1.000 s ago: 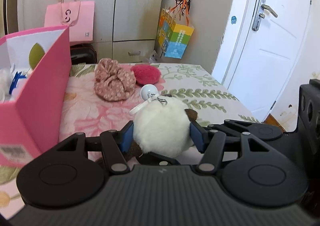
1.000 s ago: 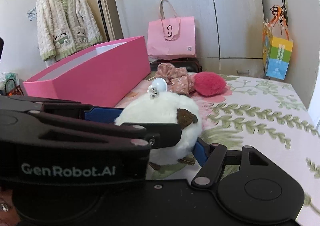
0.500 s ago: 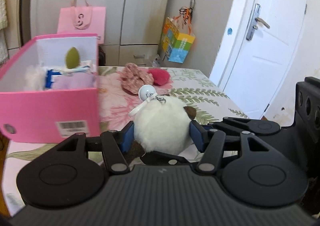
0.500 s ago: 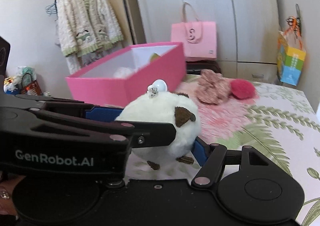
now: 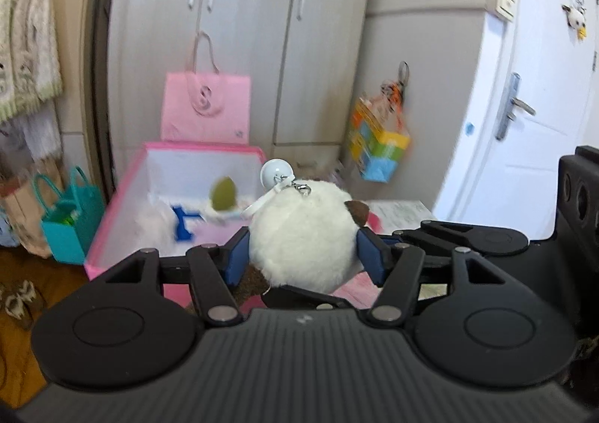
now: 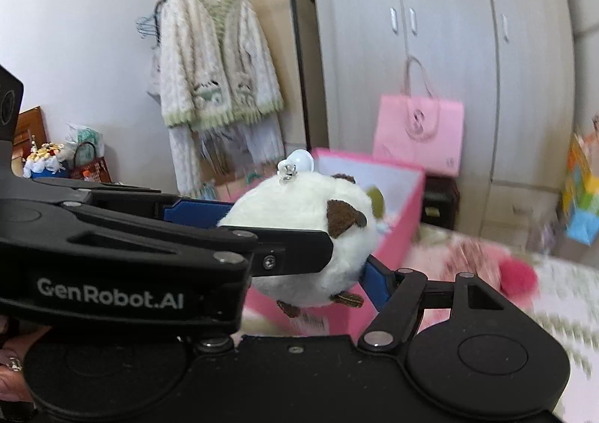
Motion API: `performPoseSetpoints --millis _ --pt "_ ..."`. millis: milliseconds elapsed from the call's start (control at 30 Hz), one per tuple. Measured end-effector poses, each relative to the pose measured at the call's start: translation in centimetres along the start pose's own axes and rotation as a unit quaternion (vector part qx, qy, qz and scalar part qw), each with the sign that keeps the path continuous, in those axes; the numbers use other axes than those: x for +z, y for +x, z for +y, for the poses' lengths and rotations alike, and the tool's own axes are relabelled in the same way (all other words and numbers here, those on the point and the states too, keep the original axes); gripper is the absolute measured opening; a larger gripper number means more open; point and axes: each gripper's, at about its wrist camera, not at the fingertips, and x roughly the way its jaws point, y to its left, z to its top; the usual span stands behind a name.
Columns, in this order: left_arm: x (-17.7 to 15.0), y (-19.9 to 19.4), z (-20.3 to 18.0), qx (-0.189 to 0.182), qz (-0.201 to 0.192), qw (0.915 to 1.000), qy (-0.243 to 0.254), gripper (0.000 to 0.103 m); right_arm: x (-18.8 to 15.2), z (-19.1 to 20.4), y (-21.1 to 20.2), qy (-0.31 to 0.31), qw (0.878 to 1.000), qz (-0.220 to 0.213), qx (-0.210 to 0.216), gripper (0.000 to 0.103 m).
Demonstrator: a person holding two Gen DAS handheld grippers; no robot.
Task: Organize soft objects
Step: 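Lift the white plush toy with both tools and carry it toward the shoebox, then open both tools over the shoebox, dropping the plush toy inside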
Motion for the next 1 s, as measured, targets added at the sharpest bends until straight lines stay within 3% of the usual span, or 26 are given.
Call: performPoseSetpoints --millis 300,567,633,767,833,1000 --pt "2.8 3.5 6.0 0.037 -0.024 0.9981 -0.043 0.06 4.0 0.3 6.6 -0.002 1.0 -0.009 0.03 0.076" --pt "2.1 9.3 11.0 0.046 0.013 0.9934 -0.104 0.06 4.6 -0.5 13.9 0.033 0.997 0.063 0.023 0.076" --pt "1.3 10.2 11.8 0.066 0.025 0.9917 -0.107 0.058 4.3 -0.7 14.8 0.037 0.997 0.068 0.022 0.075" --pt "0.5 11.4 12.8 0.051 0.042 0.9884 -0.137 0.057 4.0 0.2 15.6 -0.001 0.997 0.071 -0.001 0.073" --pt "0.5 11.3 12.7 0.051 0.039 0.9894 -0.13 0.057 4.0 0.0 15.8 -0.001 0.997 0.074 0.003 0.073" --pt "0.7 9.7 10.6 0.114 0.028 0.9903 -0.075 0.059 3.7 0.0 15.2 -0.009 0.996 0.083 0.006 0.073"
